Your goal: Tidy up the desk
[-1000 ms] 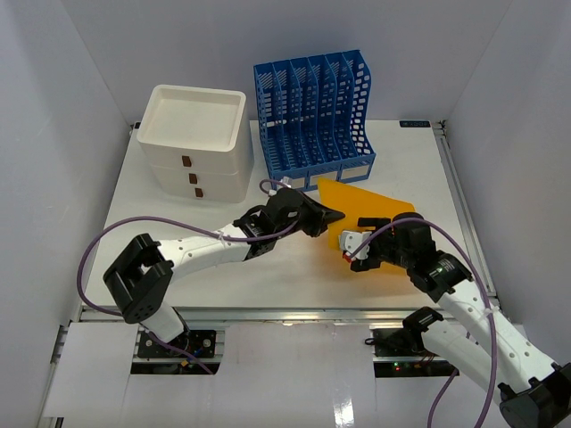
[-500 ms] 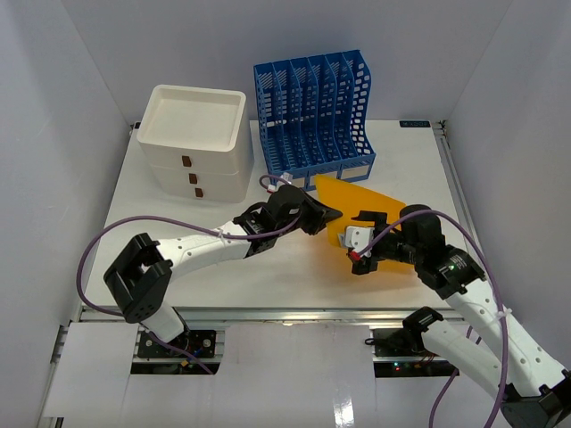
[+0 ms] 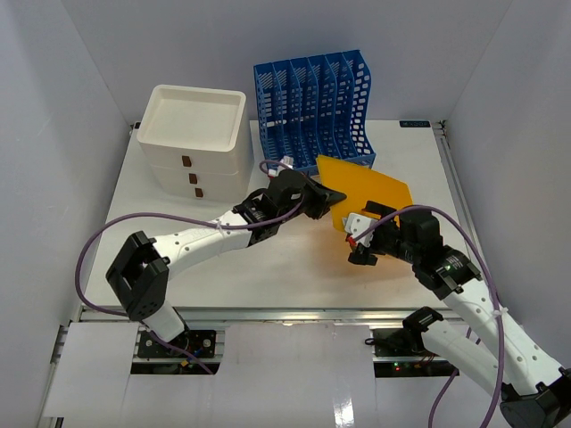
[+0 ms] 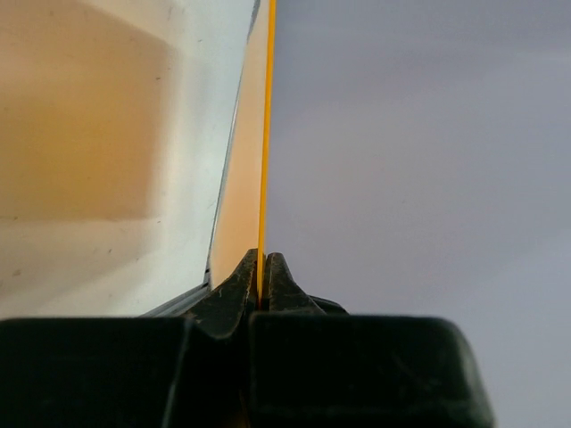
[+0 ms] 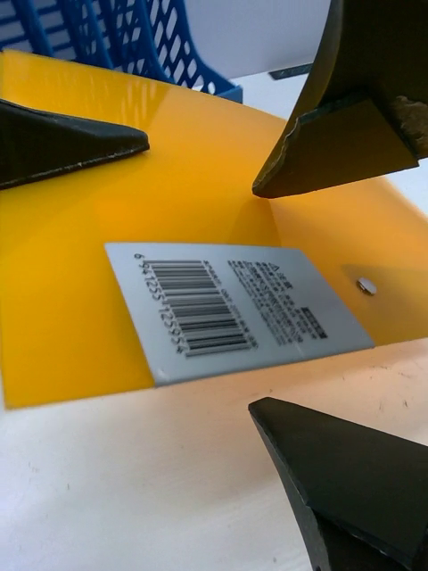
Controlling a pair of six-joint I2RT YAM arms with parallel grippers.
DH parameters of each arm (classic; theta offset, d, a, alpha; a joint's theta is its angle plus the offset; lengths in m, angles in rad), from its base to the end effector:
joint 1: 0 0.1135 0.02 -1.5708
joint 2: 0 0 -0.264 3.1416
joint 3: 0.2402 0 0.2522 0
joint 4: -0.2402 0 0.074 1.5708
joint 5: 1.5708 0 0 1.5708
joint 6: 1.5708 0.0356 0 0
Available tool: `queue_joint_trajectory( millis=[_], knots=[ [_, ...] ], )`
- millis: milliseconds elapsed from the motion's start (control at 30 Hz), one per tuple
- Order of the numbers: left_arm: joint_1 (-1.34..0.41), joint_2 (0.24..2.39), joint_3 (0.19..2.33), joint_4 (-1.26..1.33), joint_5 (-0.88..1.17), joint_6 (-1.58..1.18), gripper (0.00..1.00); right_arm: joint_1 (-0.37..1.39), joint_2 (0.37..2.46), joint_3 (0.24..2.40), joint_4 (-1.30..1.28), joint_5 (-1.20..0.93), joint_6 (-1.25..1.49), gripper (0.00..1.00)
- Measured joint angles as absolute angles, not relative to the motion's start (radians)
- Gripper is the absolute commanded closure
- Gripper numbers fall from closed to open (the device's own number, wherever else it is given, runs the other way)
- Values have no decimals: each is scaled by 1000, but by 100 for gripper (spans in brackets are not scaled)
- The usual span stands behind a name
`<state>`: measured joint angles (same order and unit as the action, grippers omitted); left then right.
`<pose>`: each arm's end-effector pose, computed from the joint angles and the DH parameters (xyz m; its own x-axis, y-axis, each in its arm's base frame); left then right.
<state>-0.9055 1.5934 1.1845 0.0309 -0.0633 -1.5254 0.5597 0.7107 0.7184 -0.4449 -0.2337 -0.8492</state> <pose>0.2341 -0.2947 0.2947 -0.7584 -0.6484 -0.0655 -0.1936 0.3201 -0.9274 0.1336 0.0934 0.3016 0.2842 -0.6838 -0.6721 -0.7280 0.3022 -0.6154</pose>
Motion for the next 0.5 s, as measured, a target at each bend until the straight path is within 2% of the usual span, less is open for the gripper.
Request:
queue_joint_trajectory(
  millis=[67,200,500],
  knots=[
    [-903,1613,1219,27,-63,-1522,100,562,705,711,-413,-201,-843,9],
    [-901,1668,1278,18,-59,-1519,100,566,686,673,-346,-102,-841,29],
    [-898,1730,1363,-7,-60,-1516,100,573,695,659,-230,69,-862,83]
  ],
)
